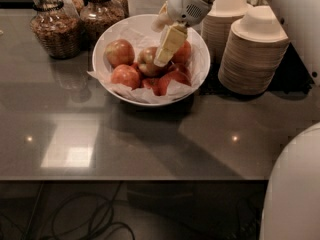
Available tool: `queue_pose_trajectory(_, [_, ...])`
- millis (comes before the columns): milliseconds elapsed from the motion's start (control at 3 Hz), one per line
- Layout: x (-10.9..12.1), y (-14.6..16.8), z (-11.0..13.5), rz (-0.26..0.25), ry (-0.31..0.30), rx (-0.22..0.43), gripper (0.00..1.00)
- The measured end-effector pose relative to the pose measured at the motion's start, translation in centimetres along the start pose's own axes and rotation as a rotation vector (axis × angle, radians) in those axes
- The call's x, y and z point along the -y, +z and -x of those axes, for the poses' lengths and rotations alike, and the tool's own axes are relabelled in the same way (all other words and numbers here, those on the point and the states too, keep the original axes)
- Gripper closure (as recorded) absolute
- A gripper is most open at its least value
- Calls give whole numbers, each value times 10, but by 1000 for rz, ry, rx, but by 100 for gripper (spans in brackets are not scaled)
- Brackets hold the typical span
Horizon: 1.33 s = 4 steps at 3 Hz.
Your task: Pick apple from white bowl
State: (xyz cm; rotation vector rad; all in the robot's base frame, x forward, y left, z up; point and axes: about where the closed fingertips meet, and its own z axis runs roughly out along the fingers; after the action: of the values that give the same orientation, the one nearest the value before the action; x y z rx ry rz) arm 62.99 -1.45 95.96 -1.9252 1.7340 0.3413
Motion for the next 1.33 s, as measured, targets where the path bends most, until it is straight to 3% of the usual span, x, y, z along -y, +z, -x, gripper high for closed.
queue_pose_trajectory(667, [4, 6, -1, 6, -3, -3, 19])
queue_pose_trajectory(1333, [1, 35, -6, 61, -11, -19, 20])
